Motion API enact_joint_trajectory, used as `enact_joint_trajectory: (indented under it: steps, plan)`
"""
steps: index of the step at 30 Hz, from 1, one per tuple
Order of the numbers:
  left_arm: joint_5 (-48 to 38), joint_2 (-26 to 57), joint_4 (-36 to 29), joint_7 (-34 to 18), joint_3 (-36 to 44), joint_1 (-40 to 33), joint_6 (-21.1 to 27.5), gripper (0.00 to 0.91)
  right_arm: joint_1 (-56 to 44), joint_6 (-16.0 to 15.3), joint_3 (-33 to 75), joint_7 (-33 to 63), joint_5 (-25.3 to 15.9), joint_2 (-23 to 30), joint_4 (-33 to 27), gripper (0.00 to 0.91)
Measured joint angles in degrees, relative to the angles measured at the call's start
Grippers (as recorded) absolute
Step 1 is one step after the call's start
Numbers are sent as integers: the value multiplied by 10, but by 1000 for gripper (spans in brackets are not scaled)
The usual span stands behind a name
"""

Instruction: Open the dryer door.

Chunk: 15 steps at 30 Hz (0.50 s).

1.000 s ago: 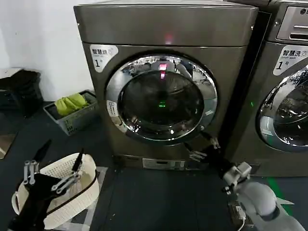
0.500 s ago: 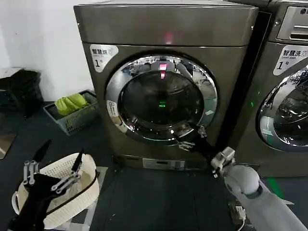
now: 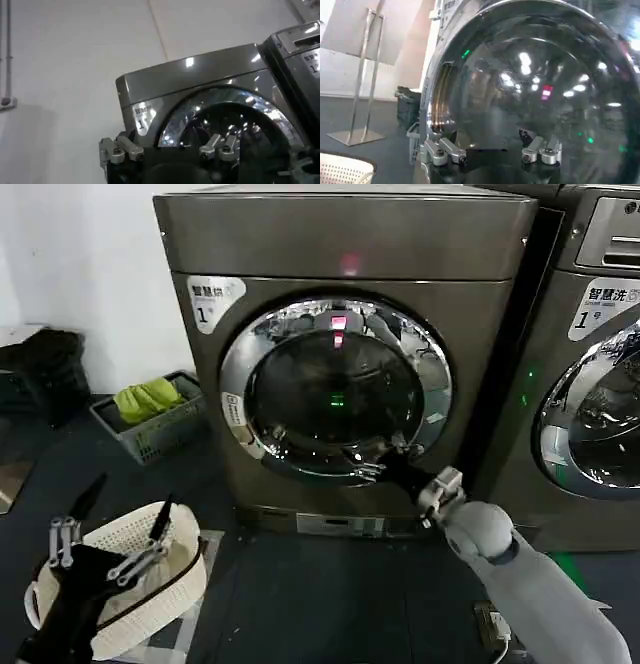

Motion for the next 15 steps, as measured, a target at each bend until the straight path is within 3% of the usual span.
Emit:
enact_joint_trajectory:
  steps: [15]
  plan:
    - [1,-2,0,0,-2,1,-1,907,63,5,-49,-9,-5,52,-74,907]
